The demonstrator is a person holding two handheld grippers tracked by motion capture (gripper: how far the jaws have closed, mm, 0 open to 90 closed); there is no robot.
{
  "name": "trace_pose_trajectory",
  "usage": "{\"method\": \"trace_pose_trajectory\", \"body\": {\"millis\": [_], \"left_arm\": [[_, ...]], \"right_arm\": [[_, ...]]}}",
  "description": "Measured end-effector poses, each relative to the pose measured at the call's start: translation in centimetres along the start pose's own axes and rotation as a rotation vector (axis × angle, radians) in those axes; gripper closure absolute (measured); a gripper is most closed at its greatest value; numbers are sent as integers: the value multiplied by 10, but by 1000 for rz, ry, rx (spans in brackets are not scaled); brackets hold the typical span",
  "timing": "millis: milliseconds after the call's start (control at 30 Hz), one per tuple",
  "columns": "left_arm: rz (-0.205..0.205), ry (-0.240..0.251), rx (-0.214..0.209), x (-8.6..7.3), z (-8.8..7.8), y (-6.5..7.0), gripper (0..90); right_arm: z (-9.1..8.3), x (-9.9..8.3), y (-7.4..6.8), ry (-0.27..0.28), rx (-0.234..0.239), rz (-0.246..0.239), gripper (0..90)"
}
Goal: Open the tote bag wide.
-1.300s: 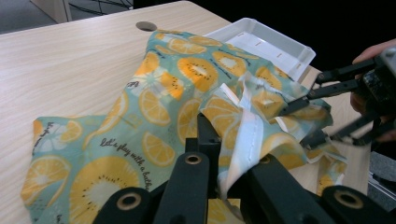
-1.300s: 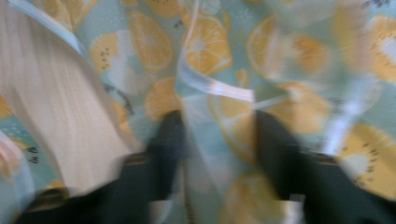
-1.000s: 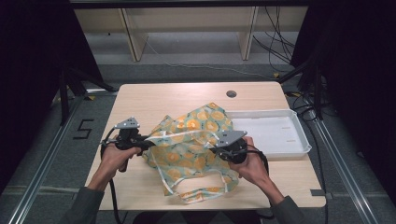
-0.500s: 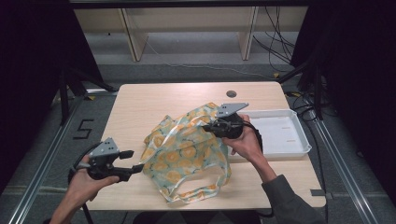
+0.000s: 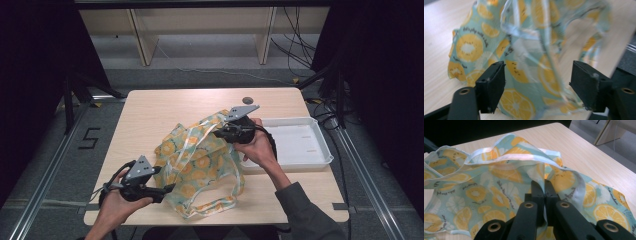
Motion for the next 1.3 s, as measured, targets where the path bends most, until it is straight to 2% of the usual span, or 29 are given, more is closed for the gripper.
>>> {"method": "trace_pose_trajectory", "body": {"millis": [67, 100, 133, 167, 200, 233, 267, 300, 333, 367, 467, 500, 533, 667, 767, 800, 833, 867, 900, 933, 1000, 1033, 1067, 1100, 1133, 1167, 1233, 1267, 1300], "left_arm": [[-3, 1, 18, 2, 6, -4, 321], [25, 6, 40, 4, 10, -10, 441], [42, 18, 52, 6, 12, -16, 579], [43, 30, 54, 9, 13, -23, 686], [59, 49, 91, 17, 9, -39, 836], [59, 49, 91, 17, 9, -39, 877], [62, 58, 113, 21, 8, -48, 877], [43, 63, 116, 24, 8, -56, 887], [27, 79, 133, 31, 9, -72, 892], [27, 79, 133, 31, 9, -72, 893], [0, 60, 169, 37, 14, -91, 893], [11, 71, 177, 41, 18, -98, 892], [1, 59, 182, 45, 25, -107, 890], [-13, 43, 182, 50, 40, -119, 878], [-44, 23, 168, 53, 59, -126, 846], [-44, 18, 173, 53, 65, -128, 813], [-60, 20, 166, 53, 72, -129, 798], [-113, 1, 153, 52, 78, -127, 782], [-124, -8, 149, 51, 83, -128, 782], [-136, -16, 128, 50, 92, -128, 738], [-137, -25, 117, 49, 97, -124, 681], [-137, -25, 117, 49, 97, -124, 637], [-131, -39, 120, 46, 93, -120, 595], [-131, -39, 120, 46, 93, -120, 555], [-149, -25, 116, 46, 90, -118, 555], [-169, -18, 105, 44, 77, -116, 472], [-170, -24, 89, 43, 69, -114, 421], [-193, 22, 87, 45, 62, -111, 411], [-182, 42, 80, 47, 52, -108, 411]], "right_arm": [[0, 0, 0, 1, 4, -2, 900], [-1, 0, -1, -3, 8, 13, 900], [-1, 0, 2, 0, 8, -2, 900], [-1, 1, 3, 13, 4, -2, 900], [-4, 1, 5, 0, 13, 19, 900], [-4, 1, 5, 0, 13, 19, 900], [-4, 2, 8, 11, 0, 6, 900], [-4, 4, 11, 28, -3, 6, 900], [-4, 6, 17, 41, -11, 26, 900], [-4, 7, 19, 33, -12, 27, 900], [-3, 11, 26, 47, -39, 34, 900], [-2, 13, 29, 38, -40, 39, 900], [3, 16, 37, 32, -60, 31, 900], [14, 19, 49, 36, -90, 66, 900], [28, 16, 62, -5, -103, 91, 900], [37, 12, 69, -27, -113, 121, 900], [41, 10, 72, -42, -113, 120, 900], [45, 8, 74, -59, -117, 140, 900], [45, 8, 74, -59, -117, 140, 900], [52, 4, 78, -89, -126, 158, 900], [60, 2, 81, -98, -138, 157, 900], [60, 2, 81, -98, -138, 157, 900], [66, 0, 79, -143, -133, 180, 900], [69, -1, 77, -158, -125, 192, 900], [69, -1, 77, -158, -125, 192, 900], [74, -2, 79, -148, -128, 174, 900], [77, -3, 79, -162, -127, 173, 900], [77, -3, 78, -172, -116, 170, 900], [77, -3, 78, -172, -116, 170, 900]]}}
Point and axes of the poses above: each handheld gripper's, and its own axes: z roughly forward along the jaws, x roughly out of its top, y roughly to its right, the point moved 5 cm from there along z, roughly forward along the jaws, and after that the axes turned 13 degrees about -y, right-handed, at the moved point
